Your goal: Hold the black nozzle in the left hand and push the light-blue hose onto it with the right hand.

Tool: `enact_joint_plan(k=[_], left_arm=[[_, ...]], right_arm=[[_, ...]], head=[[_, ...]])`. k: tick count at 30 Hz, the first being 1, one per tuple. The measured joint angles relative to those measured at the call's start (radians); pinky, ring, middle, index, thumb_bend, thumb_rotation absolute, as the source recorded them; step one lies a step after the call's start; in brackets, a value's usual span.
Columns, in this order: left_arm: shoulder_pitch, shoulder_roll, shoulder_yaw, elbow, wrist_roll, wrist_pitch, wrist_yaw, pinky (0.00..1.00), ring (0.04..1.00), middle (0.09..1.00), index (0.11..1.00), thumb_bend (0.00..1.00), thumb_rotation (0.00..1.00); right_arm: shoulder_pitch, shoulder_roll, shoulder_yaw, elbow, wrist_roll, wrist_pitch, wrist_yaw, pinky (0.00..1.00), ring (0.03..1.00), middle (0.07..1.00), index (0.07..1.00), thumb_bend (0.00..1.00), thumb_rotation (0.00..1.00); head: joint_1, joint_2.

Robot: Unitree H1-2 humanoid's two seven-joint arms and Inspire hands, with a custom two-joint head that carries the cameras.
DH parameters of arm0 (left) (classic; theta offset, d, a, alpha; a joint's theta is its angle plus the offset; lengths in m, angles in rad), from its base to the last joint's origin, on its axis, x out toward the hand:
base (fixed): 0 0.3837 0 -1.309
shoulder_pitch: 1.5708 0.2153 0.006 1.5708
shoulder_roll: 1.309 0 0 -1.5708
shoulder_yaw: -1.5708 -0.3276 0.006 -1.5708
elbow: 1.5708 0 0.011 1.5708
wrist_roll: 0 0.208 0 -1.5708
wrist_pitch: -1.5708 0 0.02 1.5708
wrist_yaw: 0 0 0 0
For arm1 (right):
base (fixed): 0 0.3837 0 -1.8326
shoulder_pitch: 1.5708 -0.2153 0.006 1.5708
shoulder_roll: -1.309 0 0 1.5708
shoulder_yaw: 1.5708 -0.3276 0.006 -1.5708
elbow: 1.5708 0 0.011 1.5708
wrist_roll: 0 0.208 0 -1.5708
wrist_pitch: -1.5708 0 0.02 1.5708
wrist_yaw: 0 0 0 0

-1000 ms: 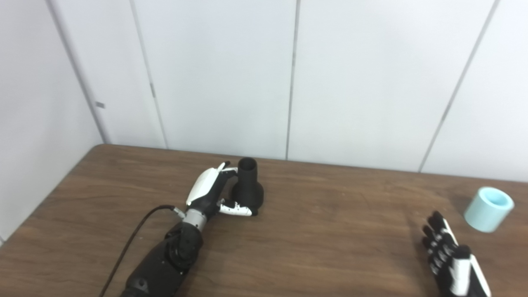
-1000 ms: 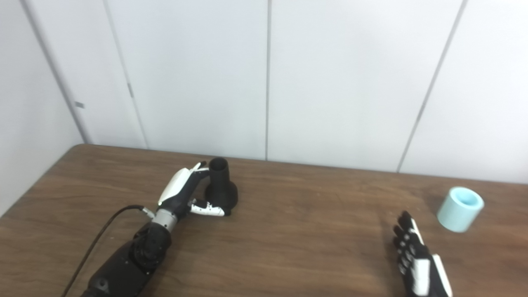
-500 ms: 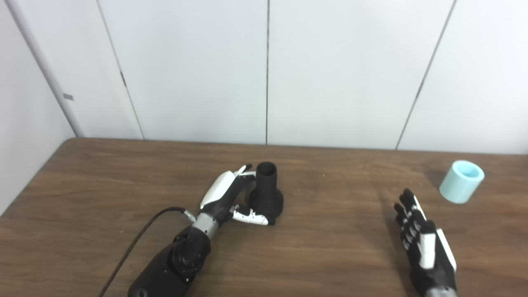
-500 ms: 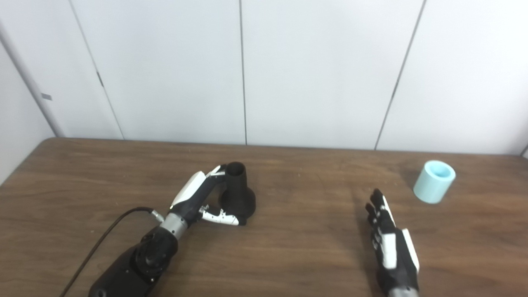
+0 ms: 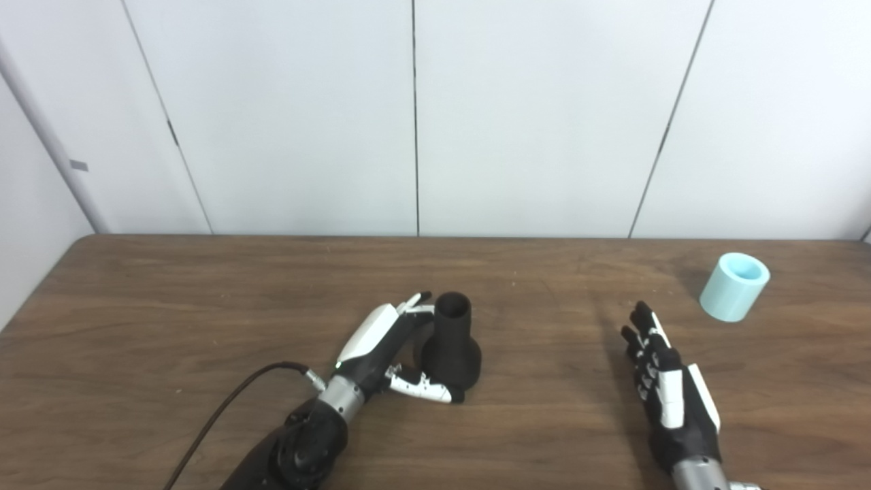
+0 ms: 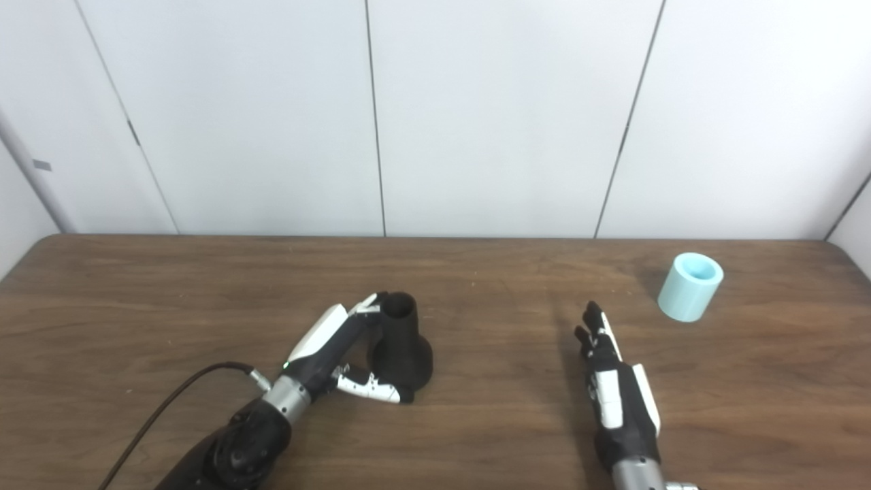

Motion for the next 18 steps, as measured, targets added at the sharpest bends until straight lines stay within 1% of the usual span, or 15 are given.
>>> enact_joint_plan(k=[4, 10, 14, 17, 18], left_arm=[[0.007, 0.0, -0.004, -0.007, -0.002, -0.009, -0.008, 1.0, 1.0, 0.81, 0.485, 0.52, 0.08], [0.012, 0.0, -0.005, -0.008, -0.003, -0.021, -0.008, 1.0, 1.0, 0.806, 0.485, 0.52, 0.08], [0.013, 0.0, -0.007, -0.008, -0.003, -0.026, -0.008, 1.0, 1.0, 0.805, 0.486, 0.52, 0.08], [0.014, 0.0, -0.007, -0.008, -0.003, -0.029, -0.009, 1.0, 1.0, 0.806, 0.486, 0.52, 0.08], [0.014, 0.0, -0.007, -0.008, -0.003, -0.03, -0.009, 1.0, 1.0, 0.806, 0.486, 0.52, 0.08]], right_arm=[[0.004, 0.002, 0.007, -0.019, -0.005, 0.019, -0.003, 1.0, 0.979, 1.0, 1.0, 0.77, 1.0], [0.004, 0.004, 0.009, -0.021, -0.006, 0.024, -0.004, 1.0, 0.98, 1.0, 1.0, 0.78, 1.0], [0.004, 0.004, 0.009, -0.027, -0.015, 0.03, -0.006, 1.0, 0.973, 1.0, 1.0, 0.78, 1.0], [0.005, 0.004, 0.01, -0.031, -0.033, 0.032, -0.012, 0.98, 0.956, 0.97, 1.0, 0.79, 1.0], [0.005, 0.004, 0.01, -0.036, -0.043, 0.035, -0.015, 0.95, 0.934, 0.932, 0.966, 0.8, 1.0]], head=[[-0.012, 0.002], [-0.022, -0.002], [-0.043, -0.005], [-0.06, -0.009], [-0.078, -0.014]])
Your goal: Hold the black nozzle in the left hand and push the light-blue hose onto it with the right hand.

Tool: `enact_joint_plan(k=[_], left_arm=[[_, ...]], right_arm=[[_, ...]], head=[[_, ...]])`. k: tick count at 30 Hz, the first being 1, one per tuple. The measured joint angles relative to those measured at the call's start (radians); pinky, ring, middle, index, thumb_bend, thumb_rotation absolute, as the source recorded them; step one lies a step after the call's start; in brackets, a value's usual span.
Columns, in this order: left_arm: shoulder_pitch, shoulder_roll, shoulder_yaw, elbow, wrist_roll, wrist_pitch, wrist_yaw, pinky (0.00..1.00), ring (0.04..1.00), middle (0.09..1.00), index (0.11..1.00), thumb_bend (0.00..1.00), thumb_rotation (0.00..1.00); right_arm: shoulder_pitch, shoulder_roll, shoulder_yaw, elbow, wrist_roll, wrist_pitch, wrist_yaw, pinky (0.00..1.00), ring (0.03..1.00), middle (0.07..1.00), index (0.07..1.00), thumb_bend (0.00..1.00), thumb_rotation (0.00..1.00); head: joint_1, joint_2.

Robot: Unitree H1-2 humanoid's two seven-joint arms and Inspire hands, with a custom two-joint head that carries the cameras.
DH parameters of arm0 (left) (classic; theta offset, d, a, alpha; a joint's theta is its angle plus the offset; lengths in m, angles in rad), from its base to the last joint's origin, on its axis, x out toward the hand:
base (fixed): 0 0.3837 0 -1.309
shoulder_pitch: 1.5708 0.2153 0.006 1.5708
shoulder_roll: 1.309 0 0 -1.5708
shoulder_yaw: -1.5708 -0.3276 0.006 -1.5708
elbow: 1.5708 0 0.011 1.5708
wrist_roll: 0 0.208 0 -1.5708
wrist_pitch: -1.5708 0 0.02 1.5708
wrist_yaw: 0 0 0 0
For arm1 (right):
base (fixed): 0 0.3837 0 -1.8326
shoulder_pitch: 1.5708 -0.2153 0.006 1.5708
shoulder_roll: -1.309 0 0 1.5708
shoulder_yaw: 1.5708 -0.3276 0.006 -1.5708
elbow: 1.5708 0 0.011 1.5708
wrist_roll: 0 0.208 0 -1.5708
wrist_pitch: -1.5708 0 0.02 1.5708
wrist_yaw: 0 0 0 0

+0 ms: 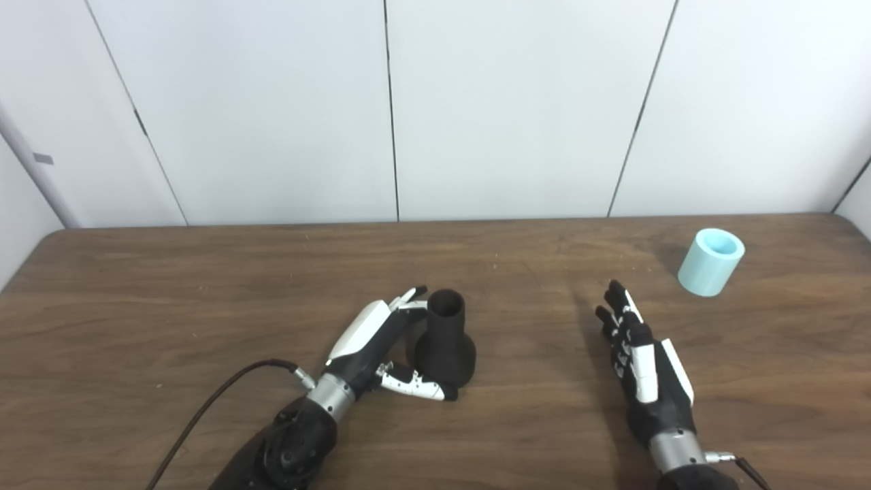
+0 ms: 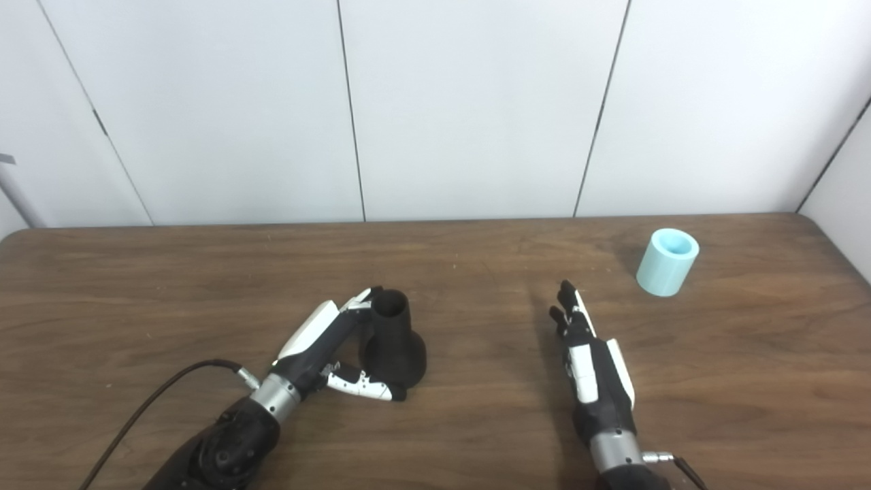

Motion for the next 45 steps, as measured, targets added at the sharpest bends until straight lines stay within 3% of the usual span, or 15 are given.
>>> enact_joint_plan(k=[4, 7, 9, 12, 16, 21, 25, 26, 34, 38, 42, 45], left_arm=[[-0.001, 0.002, 0.0, 0.007, 0.0, -0.019, -0.001, 1.0, 1.0, 0.806, 0.486, 0.52, 0.08], [-0.011, 0.002, 0.001, 0.03, 0.0, -0.046, -0.006, 1.0, 1.0, 0.807, 0.486, 0.52, 0.08], [-0.016, 0.002, 0.002, 0.041, -0.001, -0.063, -0.012, 1.0, 1.0, 0.808, 0.486, 0.52, 0.08], [-0.025, 0.002, 0.005, 0.06, -0.001, -0.086, -0.02, 1.0, 1.0, 0.809, 0.486, 0.52, 0.08], [-0.03, 0.0, 0.014, 0.081, -0.006, -0.107, -0.026, 1.0, 1.0, 0.807, 0.486, 0.52, 0.08], [-0.04, -0.005, 0.021, 0.103, -0.007, -0.13, -0.036, 1.0, 1.0, 0.805, 0.485, 0.52, 0.08], [-0.046, -0.007, 0.022, 0.118, -0.006, -0.142, -0.037, 1.0, 1.0, 0.805, 0.486, 0.52, 0.08], [-0.048, -0.008, 0.022, 0.12, -0.006, -0.144, -0.037, 1.0, 1.0, 0.805, 0.486, 0.52, 0.08], [-0.057, -0.009, 0.024, 0.137, 0.002, -0.169, -0.033, 1.0, 1.0, 0.806, 0.486, 0.52, 0.08], [-0.057, -0.01, 0.025, 0.137, 0.009, -0.171, -0.031, 1.0, 1.0, 0.806, 0.486, 0.52, 0.08], [-0.058, -0.012, 0.026, 0.139, 0.022, -0.174, -0.024, 1.0, 1.0, 0.807, 0.486, 0.52, 0.08], [-0.059, -0.013, 0.025, 0.14, 0.03, -0.176, -0.02, 1.0, 1.0, 0.807, 0.486, 0.52, 0.08]], right_arm=[[-0.004, -0.004, 0.002, -0.064, -0.058, 0.008, -0.013, 0.89, 0.879, 0.855, 0.882, 0.8, 1.0], [-0.031, -0.023, 0.008, -0.081, -0.129, -0.002, -0.023, 0.83, 0.847, 0.823, 0.867, 0.76, 1.0], [-0.045, -0.048, 0.014, -0.084, -0.186, -0.039, -0.026, 0.77, 0.823, 0.81, 0.864, 0.76, 0.99], [-0.072, -0.104, -0.003, -0.082, -0.257, -0.094, -0.036, 0.77, 0.805, 0.797, 0.86, 0.83, 0.92], [-0.13, -0.182, -0.053, -0.076, -0.381, -0.097, -0.081, 0.79, 0.806, 0.815, 0.854, 0.88, 0.84], [-0.17, -0.252, -0.05, -0.068, -0.558, -0.096, -0.104, 0.81, 0.828, 0.858, 0.863, 0.9, 0.8], [-0.202, -0.272, -0.056, -0.071, -0.616, -0.055, -0.097, 0.7, 0.837, 0.878, 0.87, 0.93, 0.71], [-0.215, -0.279, -0.057, -0.072, -0.639, -0.037, -0.093, 0.73, 0.839, 0.88, 0.874, 0.94, 0.67], [-0.37, -0.444, -0.024, -0.062, -0.959, 0.1, -0.002, 0.76, 0.847, 0.891, 0.861, 1.0, 0.56], [-0.4, -0.454, -0.001, -0.056, -1.002, 0.159, 0.096, 0.69, 0.845, 0.892, 0.861, 1.0, 0.49], [-0.437, -0.483, 0.031, -0.027, -1.043, 0.209, 0.239, 0.71, 0.859, 0.912, 0.855, 1.0, 0.29], [-0.477, -0.523, 0.046, -0.008, -1.069, 0.252, 0.337, 0.74, 0.886, 0.936, 0.858, 1.0, 0.21]], head=[[-0.035, -0.012], [-0.054, -0.032], [-0.057, -0.049], [-0.06, -0.061], [-0.066, -0.074], [-0.074, -0.084], [-0.075, -0.092], [-0.074, -0.092], [-0.08, -0.097], [-0.083, -0.1], [-0.089, -0.11], [-0.088, -0.114]])
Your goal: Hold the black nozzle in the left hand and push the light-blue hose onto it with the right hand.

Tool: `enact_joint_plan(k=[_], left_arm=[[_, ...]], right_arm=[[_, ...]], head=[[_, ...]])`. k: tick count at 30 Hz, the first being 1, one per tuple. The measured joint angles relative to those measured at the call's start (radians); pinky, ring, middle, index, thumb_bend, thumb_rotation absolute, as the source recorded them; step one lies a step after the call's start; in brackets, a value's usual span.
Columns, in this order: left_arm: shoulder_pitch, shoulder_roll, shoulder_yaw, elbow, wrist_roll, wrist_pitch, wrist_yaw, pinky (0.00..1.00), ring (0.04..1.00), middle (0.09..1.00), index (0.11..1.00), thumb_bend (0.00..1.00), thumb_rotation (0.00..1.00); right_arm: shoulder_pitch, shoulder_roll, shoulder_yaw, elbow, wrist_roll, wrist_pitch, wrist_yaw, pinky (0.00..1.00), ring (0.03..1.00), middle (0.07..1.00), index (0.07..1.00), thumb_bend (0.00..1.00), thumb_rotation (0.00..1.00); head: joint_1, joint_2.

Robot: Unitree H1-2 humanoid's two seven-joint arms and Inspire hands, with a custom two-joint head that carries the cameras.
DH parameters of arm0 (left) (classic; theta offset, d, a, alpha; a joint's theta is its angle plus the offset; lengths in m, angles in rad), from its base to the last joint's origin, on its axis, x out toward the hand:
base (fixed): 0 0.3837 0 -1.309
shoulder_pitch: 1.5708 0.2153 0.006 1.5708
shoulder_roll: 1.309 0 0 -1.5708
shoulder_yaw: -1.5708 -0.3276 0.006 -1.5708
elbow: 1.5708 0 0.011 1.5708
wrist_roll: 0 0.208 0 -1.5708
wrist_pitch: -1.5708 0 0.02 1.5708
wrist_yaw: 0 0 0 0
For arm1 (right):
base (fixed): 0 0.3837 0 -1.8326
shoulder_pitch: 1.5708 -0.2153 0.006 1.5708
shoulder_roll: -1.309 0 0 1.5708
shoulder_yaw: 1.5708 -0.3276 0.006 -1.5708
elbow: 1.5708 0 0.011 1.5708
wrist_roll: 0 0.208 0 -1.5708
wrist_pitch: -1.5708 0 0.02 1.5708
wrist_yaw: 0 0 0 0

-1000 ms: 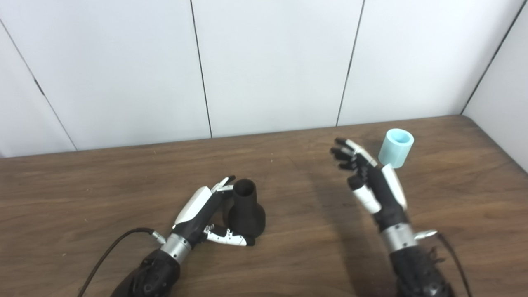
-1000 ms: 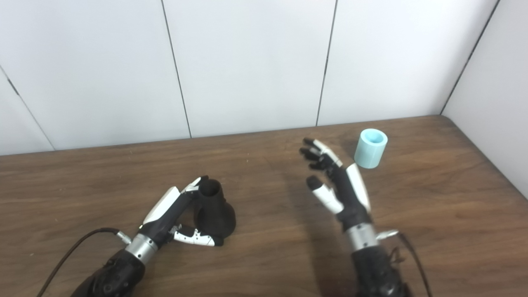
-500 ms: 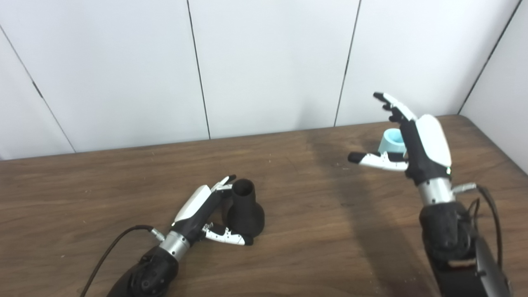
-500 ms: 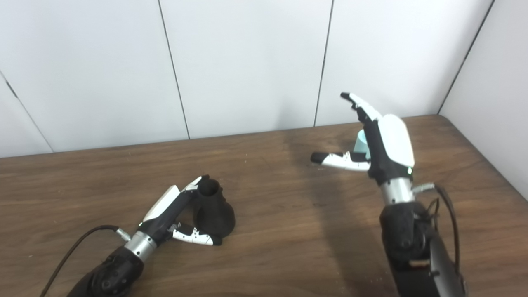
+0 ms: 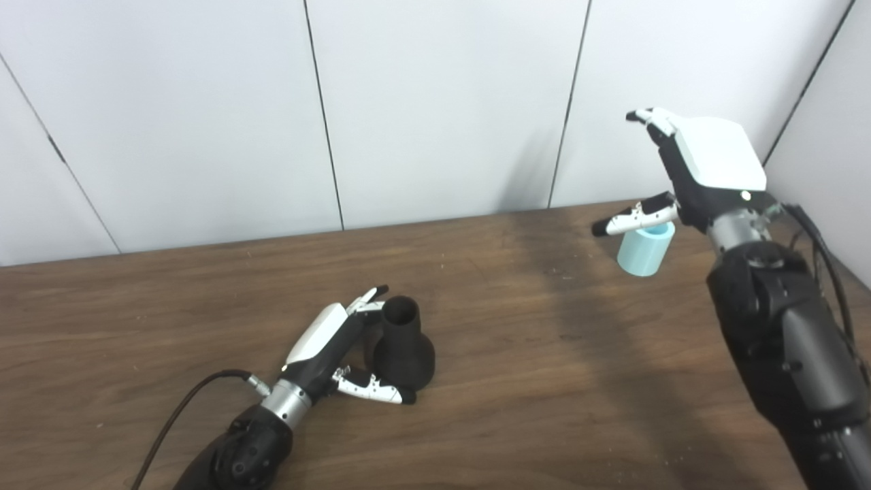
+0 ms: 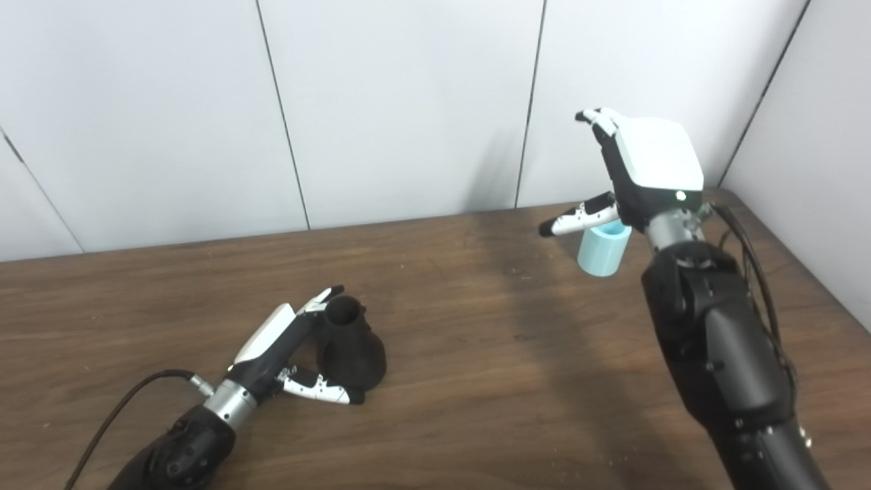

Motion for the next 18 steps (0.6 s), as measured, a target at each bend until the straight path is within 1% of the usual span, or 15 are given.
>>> enact_joint_plan(k=[3, 6, 9, 13, 15, 18], left_arm=[[-0.001, -0.001, 0.0, 0.002, 0.005, -0.002, 0.003, 1.0, 1.0, 0.807, 0.486, 0.52, 0.08], [-0.005, -0.002, 0.0, 0.011, 0.005, -0.005, 0.003, 1.0, 1.0, 0.807, 0.486, 0.52, 0.08], [-0.008, -0.003, 0.001, 0.015, 0.005, -0.005, 0.003, 1.0, 1.0, 0.807, 0.486, 0.52, 0.08], [-0.01, -0.004, 0.001, 0.017, 0.007, -0.006, 0.006, 1.0, 1.0, 0.807, 0.486, 0.52, 0.08], [-0.009, -0.004, 0.001, 0.017, 0.008, -0.006, 0.007, 1.0, 1.0, 0.807, 0.486, 0.52, 0.08], [-0.01, -0.004, 0.001, 0.017, 0.008, -0.006, 0.007, 1.0, 1.0, 0.807, 0.486, 0.52, 0.08]], right_arm=[[-0.041, -0.04, 0.012, 0.031, -0.008, 0.023, 0.073, 0.76, 0.9, 0.946, 0.866, 1.0, 0.2], [-0.071, -0.057, 0.023, 0.069, -0.011, 0.04, 0.127, 0.76, 0.904, 0.95, 0.869, 1.0, 0.2], [-0.093, -0.057, 0.035, 0.102, -0.011, 0.058, 0.194, 0.68, 0.879, 0.938, 0.871, 1.0, 0.2], [-0.121, -0.056, 0.043, 0.127, -0.023, 0.063, 0.264, 0.57, 0.849, 0.934, 0.873, 1.0, 0.22], [-0.137, -0.058, 0.052, 0.136, -0.037, 0.064, 0.288, 0.54, 0.845, 0.935, 0.874, 1.0, 0.23], [-0.161, -0.06, 0.07, 0.168, -0.042, 0.063, 0.305, 0.52, 0.846, 0.94, 0.876, 1.0, 0.23]], head=[[0.002, 0.0], [0.002, 0.0], [0.003, -0.002], [0.005, -0.002], [0.006, 0.0], [0.008, -0.002]])
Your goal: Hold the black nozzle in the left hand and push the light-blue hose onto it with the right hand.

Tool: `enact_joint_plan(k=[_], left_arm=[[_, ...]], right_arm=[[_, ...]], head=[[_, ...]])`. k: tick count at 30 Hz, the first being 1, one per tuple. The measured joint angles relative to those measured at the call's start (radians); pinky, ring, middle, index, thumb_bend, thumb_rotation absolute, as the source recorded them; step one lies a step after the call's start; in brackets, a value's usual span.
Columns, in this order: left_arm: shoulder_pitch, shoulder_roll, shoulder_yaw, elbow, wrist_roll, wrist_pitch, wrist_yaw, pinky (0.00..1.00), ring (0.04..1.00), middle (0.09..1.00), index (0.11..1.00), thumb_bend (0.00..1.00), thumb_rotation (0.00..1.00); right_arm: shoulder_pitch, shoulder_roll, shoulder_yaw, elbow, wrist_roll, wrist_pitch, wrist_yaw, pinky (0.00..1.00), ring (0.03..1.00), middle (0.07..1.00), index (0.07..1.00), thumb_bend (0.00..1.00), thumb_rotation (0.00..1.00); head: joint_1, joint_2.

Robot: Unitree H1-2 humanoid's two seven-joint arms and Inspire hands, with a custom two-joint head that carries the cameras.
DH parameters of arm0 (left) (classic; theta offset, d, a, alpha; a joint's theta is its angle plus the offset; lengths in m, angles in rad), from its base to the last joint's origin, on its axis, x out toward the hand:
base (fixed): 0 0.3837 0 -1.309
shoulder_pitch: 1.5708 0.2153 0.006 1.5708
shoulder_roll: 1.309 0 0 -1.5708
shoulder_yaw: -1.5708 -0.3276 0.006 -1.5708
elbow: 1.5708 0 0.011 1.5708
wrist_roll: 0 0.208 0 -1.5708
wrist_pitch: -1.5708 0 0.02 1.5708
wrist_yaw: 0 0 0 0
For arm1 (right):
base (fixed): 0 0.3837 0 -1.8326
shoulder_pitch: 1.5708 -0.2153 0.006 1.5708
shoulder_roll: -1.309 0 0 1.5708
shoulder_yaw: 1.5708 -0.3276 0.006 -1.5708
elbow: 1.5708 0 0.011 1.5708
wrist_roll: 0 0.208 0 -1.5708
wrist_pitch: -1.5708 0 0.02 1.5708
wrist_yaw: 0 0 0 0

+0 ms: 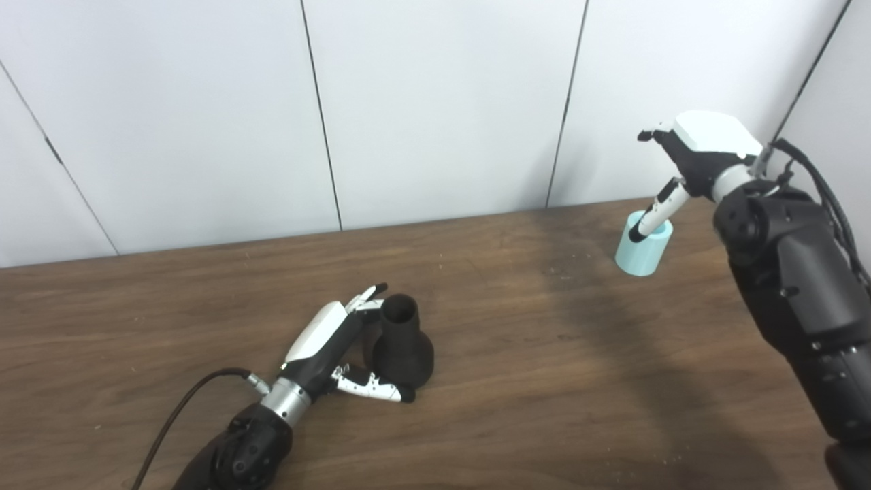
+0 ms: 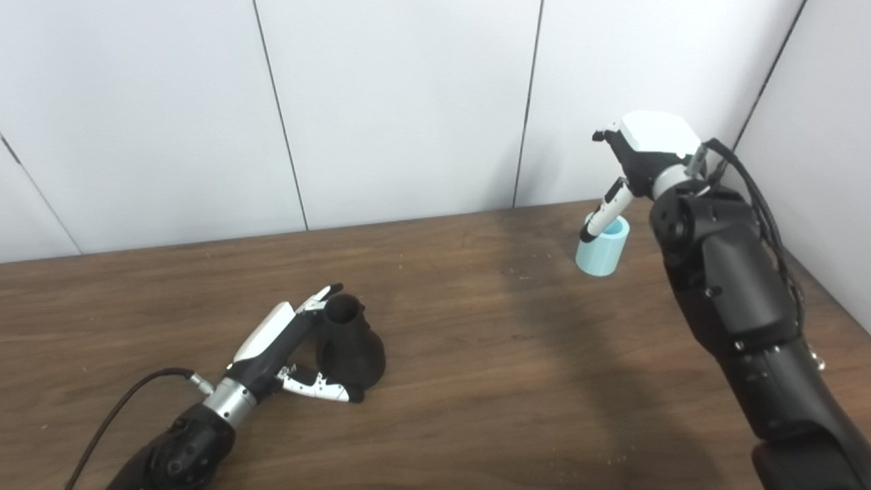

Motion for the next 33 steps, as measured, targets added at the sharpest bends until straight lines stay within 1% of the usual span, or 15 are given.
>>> enact_joint_plan(k=[7, 8, 10, 13, 17, 20, 22, 24, 33], left_arm=[[0.0, 0.0, 0.0, 0.0, 0.006, 0.0, 0.005, 1.0, 1.0, 0.808, 0.486, 0.52, 0.08], [0.0, 0.0, 0.0, 0.0, 0.007, 0.0, 0.006, 1.0, 1.0, 0.808, 0.486, 0.52, 0.08], [0.0, -0.001, 0.0, 0.0, 0.008, 0.0, 0.007, 1.0, 1.0, 0.808, 0.486, 0.52, 0.08], [0.0, -0.001, 0.0, 0.0, 0.008, 0.001, 0.007, 1.0, 1.0, 0.808, 0.486, 0.52, 0.08], [0.0, -0.001, 0.001, 0.0, 0.009, 0.001, 0.008, 1.0, 1.0, 0.808, 0.486, 0.52, 0.08], [0.0, -0.001, 0.001, 0.0, 0.009, 0.001, 0.008, 1.0, 1.0, 0.808, 0.486, 0.52, 0.08], [0.0, -0.001, 0.001, 0.0, 0.009, 0.001, 0.008, 1.0, 1.0, 0.809, 0.486, 0.52, 0.08], [0.0, -0.001, 0.001, 0.0, 0.009, 0.001, 0.008, 1.0, 1.0, 0.809, 0.486, 0.52, 0.08], [0.0, -0.001, 0.002, 0.0, 0.01, 0.001, 0.013, 1.0, 1.0, 0.807, 0.486, 0.52, 0.08]], right_arm=[[-0.017, -0.005, 0.018, 0.067, 0.031, -0.002, -0.001, 0.57, 0.872, 0.943, 0.879, 1.0, 0.24], [-0.017, -0.005, 0.02, 0.069, 0.04, -0.004, -0.003, 0.59, 0.876, 0.942, 0.879, 1.0, 0.25], [-0.021, -0.005, 0.027, 0.095, 0.059, -0.01, -0.027, 0.67, 0.881, 0.94, 0.878, 1.0, 0.27], [-0.027, -0.005, 0.041, 0.142, 0.083, -0.032, -0.06, 0.71, 0.886, 0.93, 0.878, 1.0, 0.31], [-0.027, -0.006, 0.059, 0.178, 0.108, -0.052, -0.099, 0.71, 0.883, 0.917, 0.878, 1.0, 0.32], [-0.031, -0.011, 0.069, 0.213, 0.125, -0.085, -0.142, 0.7, 0.867, 0.896, 0.872, 1.0, 0.32], [-0.037, -0.014, 0.074, 0.256, 0.136, -0.113, -0.177, 0.68, 0.854, 0.887, 0.868, 1.0, 0.31], [-0.04, -0.019, 0.079, 0.298, 0.147, -0.122, -0.2, 0.66, 0.847, 0.884, 0.867, 1.0, 0.3], [-0.044, -0.023, 0.115, 0.333, 0.156, -0.12, -0.202, 0.66, 0.858, 0.883, 0.87, 1.0, 0.29]], head=[[-0.002, 0.002], [-0.002, 0.0], [-0.002, 0.002], [0.0, 0.002], [-0.002, 0.005], [-0.003, 0.006], [-0.003, 0.006], [0.0, 0.008], [0.002, 0.009]])
